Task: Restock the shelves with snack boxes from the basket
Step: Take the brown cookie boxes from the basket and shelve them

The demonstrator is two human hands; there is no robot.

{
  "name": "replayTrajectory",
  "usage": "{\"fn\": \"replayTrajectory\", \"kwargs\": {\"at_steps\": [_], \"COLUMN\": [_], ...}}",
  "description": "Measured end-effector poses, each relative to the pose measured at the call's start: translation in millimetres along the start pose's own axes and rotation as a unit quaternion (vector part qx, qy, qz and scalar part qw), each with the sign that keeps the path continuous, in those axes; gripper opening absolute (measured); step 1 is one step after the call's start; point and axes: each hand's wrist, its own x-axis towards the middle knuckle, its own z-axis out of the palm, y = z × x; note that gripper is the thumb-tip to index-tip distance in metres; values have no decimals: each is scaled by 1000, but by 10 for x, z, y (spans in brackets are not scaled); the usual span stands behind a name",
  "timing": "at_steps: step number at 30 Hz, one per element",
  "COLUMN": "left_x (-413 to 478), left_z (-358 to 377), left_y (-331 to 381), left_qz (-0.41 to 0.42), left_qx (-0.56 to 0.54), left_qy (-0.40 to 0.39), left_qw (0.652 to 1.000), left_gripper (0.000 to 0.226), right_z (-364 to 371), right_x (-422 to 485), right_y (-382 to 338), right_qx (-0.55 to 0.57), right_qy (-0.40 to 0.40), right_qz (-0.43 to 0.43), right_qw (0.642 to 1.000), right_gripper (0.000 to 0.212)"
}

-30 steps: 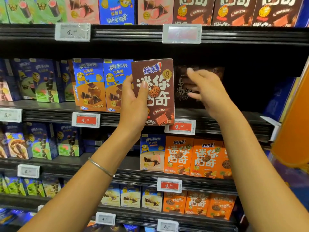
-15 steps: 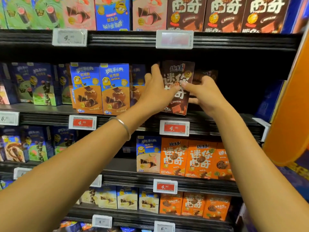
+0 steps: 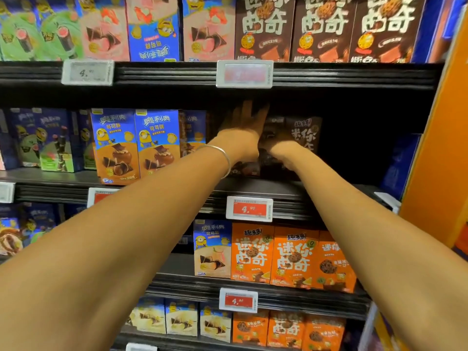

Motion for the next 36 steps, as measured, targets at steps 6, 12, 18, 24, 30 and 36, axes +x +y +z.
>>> {"fn": "replayTrajectory", "kwargs": {"at_steps": [6, 12, 18, 24, 30, 36], "left_x": [160, 215, 316, 447, 655, 752], "left_z": [53, 117, 174, 127, 143, 176], "left_y": [-81, -94, -97, -122, -131, -117], "left_qz": [17, 7, -3, 10, 16, -15], "left_qx": [68, 105, 100, 58, -44, -62], "left_qy": [20, 41, 38, 7, -11, -6], "left_qw": [997, 994, 994, 998, 999, 998], "left_gripper": [113, 100, 104, 118, 95, 51], "right_z": [-192, -490, -509, -542, -527, -530], "right_x": [96, 278, 521, 625, 635, 614], "right_y": [1, 470, 799, 889, 896, 874], "right_qx": [-26, 1, 263, 312, 315, 316], "right_qy": [55, 401, 206, 117, 104, 94], "right_qz": [-69, 95, 136, 120, 111, 113], "right_qw": [996, 911, 933, 935, 937, 937], "right_gripper": [40, 66, 92, 58, 41, 41]}}
